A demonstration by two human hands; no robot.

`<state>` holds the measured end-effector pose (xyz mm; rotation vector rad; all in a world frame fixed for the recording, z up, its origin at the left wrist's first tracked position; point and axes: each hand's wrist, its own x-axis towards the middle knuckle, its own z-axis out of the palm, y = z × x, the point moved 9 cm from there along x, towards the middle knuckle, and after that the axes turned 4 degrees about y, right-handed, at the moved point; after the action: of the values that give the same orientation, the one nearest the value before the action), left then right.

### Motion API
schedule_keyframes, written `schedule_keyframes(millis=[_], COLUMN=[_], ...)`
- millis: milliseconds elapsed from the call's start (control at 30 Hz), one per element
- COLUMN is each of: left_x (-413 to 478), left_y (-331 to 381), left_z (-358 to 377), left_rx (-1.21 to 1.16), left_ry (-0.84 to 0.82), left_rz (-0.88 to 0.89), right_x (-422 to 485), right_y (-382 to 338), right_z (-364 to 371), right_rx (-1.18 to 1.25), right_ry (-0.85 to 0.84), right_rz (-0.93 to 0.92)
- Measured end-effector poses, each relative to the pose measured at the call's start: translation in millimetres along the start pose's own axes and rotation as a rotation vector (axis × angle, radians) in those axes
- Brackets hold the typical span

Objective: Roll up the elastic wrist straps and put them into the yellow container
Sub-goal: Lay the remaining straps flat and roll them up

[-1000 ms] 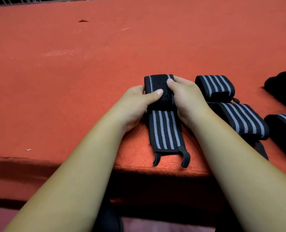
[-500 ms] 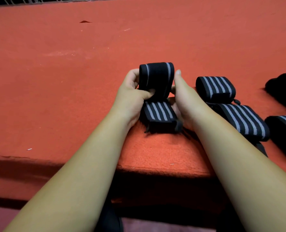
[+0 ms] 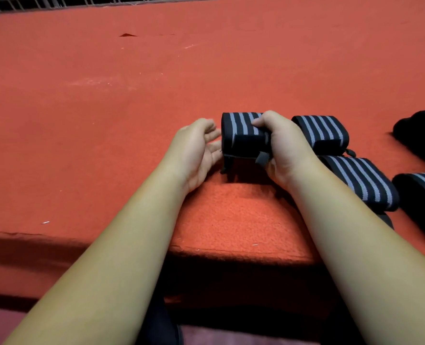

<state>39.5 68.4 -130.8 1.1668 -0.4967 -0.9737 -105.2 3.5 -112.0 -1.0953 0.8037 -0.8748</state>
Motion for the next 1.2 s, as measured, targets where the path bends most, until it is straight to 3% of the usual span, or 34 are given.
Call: schedule_keyframes(millis=[133,267,600,800,933,1033,1200], left_x=[-11.5,-13.2,-13.7,-16.7,0.3,38.0,119.7], left_y=[-7.0,-22.6,-26.3,-26.1,-25.8,-7.3,7.5], left_z=[13.5,14.0,3.6,1.7,0.6,1.8,9.5], left_rx=[0.210,0.258,0.333,0.347,0.406,0.480,0.543], left_ry=[-0.155,-0.220,-0.114,-0.070,-0.037,-0.005,0.007], left_rz=[-0.005,-0.045,0.056,-0.010,-0.132,-0.155,-0.187], right_x=[1.9,1.8,-18.7,-27.4,3.1,39.4,132.7], right_y=[2.2,15.8,12.1,7.8,14.4,8.0,-13.2], right_z=[-6.4,-17.6,-12.4,-5.2,-11.4,-7.7,8.1], right_rx=[-0.143,-0.230,-0.346,-0.457,-0.428,-0.546,-0.649], right_ry=[0.023,0.107,0.103,0.066,0.042,-0.041,-0.080], right_rz=[-0.065,-0.021,-0.029,0.066,0.279,0.434,0.381])
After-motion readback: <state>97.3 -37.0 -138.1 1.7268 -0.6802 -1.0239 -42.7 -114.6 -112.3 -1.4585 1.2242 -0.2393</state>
